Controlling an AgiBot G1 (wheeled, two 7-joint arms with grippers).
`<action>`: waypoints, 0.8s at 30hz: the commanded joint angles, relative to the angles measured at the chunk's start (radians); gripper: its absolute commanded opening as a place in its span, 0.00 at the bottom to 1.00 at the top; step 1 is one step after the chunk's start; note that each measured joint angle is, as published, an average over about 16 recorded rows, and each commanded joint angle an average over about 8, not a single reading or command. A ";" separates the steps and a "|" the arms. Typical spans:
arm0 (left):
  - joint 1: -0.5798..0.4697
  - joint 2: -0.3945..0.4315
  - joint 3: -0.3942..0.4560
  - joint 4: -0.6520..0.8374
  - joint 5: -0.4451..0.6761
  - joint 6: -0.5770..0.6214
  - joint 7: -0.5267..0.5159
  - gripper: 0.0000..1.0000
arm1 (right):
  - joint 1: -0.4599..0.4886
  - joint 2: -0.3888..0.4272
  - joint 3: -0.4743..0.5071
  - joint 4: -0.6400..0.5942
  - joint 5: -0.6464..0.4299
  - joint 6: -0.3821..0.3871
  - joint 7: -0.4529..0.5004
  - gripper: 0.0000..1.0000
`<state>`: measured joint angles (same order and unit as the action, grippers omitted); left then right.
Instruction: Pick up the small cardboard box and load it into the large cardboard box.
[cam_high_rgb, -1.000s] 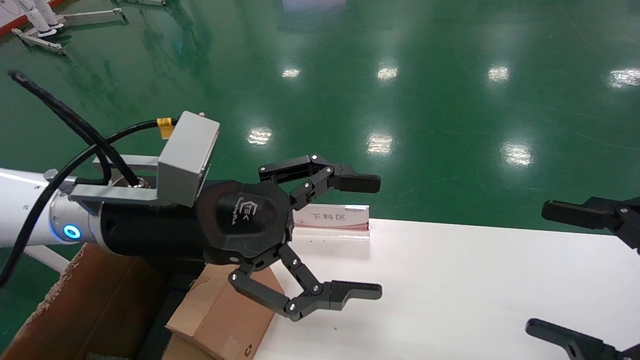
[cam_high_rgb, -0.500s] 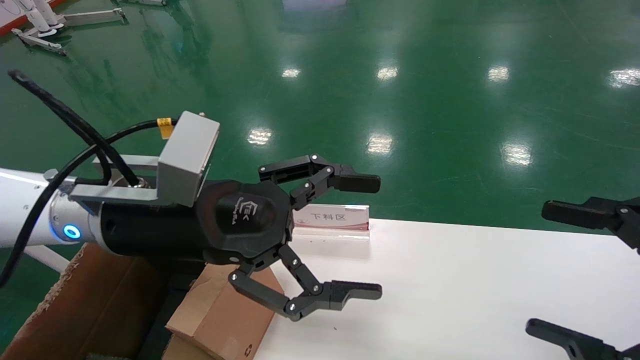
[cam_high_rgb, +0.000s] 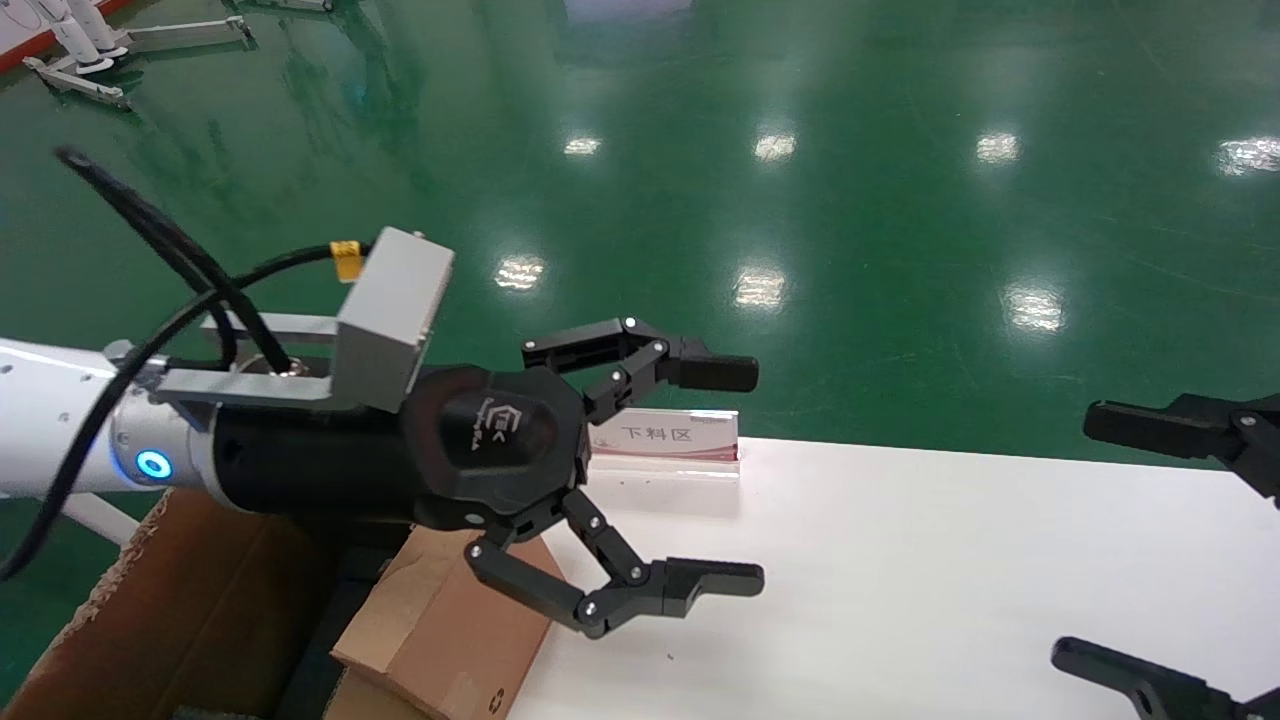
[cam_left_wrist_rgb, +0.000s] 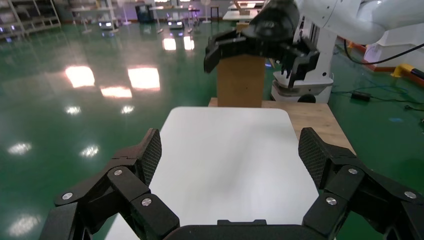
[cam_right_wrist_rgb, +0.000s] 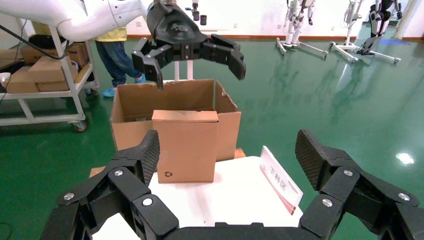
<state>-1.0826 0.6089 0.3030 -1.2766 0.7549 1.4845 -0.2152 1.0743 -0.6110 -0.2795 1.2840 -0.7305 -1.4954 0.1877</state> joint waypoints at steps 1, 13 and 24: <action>-0.002 0.000 0.005 0.002 0.005 -0.002 -0.006 1.00 | 0.000 0.000 0.000 0.000 0.000 0.000 0.000 1.00; -0.108 -0.045 0.120 -0.017 0.149 -0.030 -0.143 1.00 | 0.000 0.000 0.000 0.000 0.000 0.000 0.000 1.00; -0.402 -0.045 0.342 -0.118 0.492 -0.006 -0.522 1.00 | 0.000 0.000 0.000 0.000 0.000 0.000 0.000 1.00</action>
<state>-1.4799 0.5669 0.6422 -1.3902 1.2388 1.4830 -0.7386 1.0743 -0.6110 -0.2795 1.2840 -0.7305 -1.4954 0.1877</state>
